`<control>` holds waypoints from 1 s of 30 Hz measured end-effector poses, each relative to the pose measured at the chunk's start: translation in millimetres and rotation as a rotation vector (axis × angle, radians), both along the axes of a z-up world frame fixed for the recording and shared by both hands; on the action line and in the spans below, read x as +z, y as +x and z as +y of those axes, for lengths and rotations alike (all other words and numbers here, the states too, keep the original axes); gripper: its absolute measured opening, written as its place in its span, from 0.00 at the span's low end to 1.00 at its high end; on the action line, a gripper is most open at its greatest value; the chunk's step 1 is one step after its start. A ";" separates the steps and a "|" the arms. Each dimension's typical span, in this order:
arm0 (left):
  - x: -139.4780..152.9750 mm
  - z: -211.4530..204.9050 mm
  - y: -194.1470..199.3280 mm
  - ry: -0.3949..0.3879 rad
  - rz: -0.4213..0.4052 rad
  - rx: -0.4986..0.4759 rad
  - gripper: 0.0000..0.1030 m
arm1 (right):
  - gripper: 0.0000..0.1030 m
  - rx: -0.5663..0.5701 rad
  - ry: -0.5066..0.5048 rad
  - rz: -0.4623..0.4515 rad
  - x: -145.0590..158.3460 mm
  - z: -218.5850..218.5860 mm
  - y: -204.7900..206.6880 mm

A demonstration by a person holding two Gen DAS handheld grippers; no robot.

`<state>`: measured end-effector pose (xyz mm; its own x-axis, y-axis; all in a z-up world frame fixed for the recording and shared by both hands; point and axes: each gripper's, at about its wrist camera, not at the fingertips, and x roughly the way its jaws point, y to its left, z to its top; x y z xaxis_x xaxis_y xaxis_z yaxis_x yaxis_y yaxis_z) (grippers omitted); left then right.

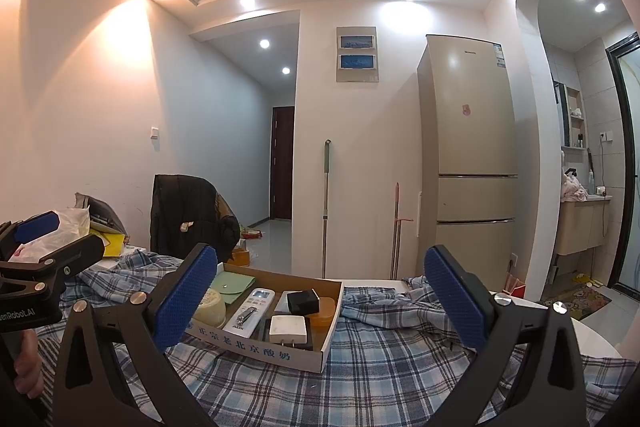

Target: Organize rigid objects

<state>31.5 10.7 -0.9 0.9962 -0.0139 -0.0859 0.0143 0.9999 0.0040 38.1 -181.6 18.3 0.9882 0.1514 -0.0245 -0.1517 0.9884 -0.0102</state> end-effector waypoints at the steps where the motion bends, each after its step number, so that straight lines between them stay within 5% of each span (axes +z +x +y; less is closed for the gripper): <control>1: 0.0 0.0 0.0 -0.001 0.000 0.001 1.00 | 1.00 0.000 -0.002 -0.003 0.1 0.1 -0.3; 30: -1.3 -4.3 -0.4 -0.001 -0.003 0.008 1.00 | 1.00 0.001 -0.011 -0.011 -1.0 1.2 -2.3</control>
<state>31.1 6.5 -2.2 0.9965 -0.0058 -0.0828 0.0060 1.0000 0.0025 35.8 -180.4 17.4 0.9882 0.1524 -0.0150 -0.1527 0.9880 -0.0224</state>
